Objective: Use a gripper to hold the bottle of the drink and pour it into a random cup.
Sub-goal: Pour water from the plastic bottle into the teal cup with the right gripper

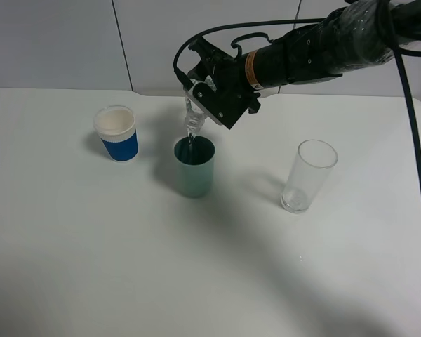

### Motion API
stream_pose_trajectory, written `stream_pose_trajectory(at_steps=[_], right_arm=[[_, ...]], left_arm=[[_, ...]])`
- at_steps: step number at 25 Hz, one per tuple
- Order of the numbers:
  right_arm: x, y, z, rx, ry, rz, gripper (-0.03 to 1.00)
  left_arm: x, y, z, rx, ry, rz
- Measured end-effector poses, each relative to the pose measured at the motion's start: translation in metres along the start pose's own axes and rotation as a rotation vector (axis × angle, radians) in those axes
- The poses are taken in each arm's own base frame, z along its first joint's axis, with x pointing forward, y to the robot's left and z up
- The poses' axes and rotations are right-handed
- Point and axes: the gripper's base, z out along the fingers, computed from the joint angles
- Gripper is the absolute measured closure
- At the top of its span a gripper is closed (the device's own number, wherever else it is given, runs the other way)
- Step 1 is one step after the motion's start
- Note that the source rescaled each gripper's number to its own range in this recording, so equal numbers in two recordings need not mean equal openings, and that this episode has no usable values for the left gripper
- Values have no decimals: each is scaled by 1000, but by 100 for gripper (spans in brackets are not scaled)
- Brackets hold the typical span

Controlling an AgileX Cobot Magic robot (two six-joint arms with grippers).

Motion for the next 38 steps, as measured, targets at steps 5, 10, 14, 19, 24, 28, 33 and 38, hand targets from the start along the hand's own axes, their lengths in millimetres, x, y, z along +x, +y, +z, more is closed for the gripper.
stream_pose_trajectory(at_steps=[5, 10, 14, 19, 24, 28, 33, 38], right_arm=[[0, 0, 0, 0, 0, -8, 97], [0, 0, 0, 0, 0, -30, 97], [0, 0, 0, 0, -1, -32, 97], [-3, -4, -1, 8, -3, -40, 97], [-5, -7, -1, 12, -7, -45, 97], [-8, -9, 0, 15, -13, -57, 97], [-9, -9, 0, 15, -14, -65, 97], [-8, -8, 0, 3, -2, -88, 97]], left_arm=[[0, 0, 0, 0, 0, 0], [0, 0, 0, 0, 0, 0], [0, 0, 0, 0, 0, 0], [0, 0, 0, 0, 0, 0], [0, 0, 0, 0, 0, 0], [0, 0, 0, 0, 0, 0], [0, 0, 0, 0, 0, 0], [0, 0, 0, 0, 0, 0]])
